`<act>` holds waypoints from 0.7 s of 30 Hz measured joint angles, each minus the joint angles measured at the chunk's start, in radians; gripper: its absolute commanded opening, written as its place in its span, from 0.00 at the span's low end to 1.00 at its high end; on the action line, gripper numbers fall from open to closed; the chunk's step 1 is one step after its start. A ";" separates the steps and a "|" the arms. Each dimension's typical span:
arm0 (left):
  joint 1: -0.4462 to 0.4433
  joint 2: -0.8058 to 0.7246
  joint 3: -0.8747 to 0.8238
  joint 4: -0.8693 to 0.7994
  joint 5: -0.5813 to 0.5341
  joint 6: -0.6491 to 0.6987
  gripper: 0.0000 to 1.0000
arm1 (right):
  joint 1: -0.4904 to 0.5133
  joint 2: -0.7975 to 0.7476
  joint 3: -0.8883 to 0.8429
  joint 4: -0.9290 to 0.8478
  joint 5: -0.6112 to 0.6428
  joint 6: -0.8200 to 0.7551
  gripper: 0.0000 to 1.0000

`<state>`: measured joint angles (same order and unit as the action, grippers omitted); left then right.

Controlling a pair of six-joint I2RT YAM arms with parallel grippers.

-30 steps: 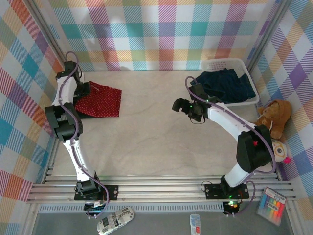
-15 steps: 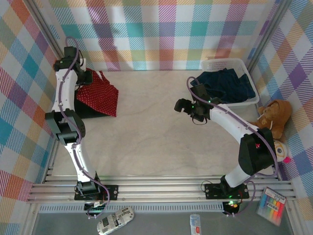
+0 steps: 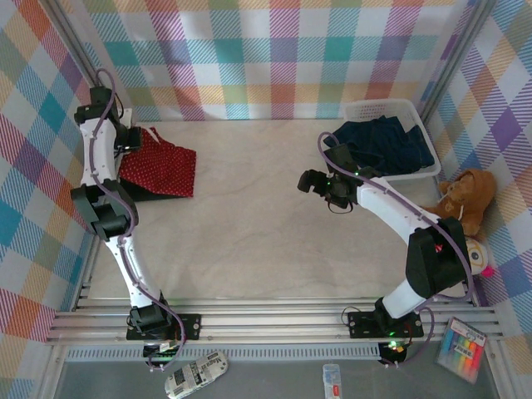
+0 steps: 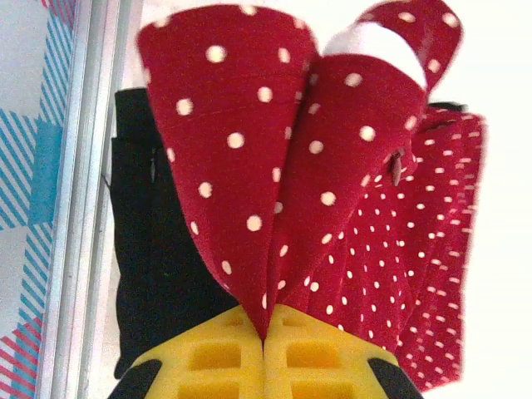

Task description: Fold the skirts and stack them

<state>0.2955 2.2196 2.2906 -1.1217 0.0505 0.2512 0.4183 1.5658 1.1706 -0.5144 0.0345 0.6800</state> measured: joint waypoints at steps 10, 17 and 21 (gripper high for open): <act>0.101 0.116 -0.045 0.113 -0.114 -0.046 1.00 | 0.000 -0.075 -0.072 -0.041 0.063 0.000 0.99; 0.078 -0.041 -0.241 0.226 -0.021 -0.260 1.00 | -0.028 -0.119 -0.080 -0.052 0.123 0.000 0.99; 0.000 -0.070 -0.259 0.272 0.055 -0.349 1.00 | -0.068 -0.123 -0.080 -0.051 0.130 -0.007 0.99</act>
<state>0.2951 2.1494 2.0319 -0.8494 0.1051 -0.0978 0.3508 1.4425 1.0908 -0.5655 0.1650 0.6727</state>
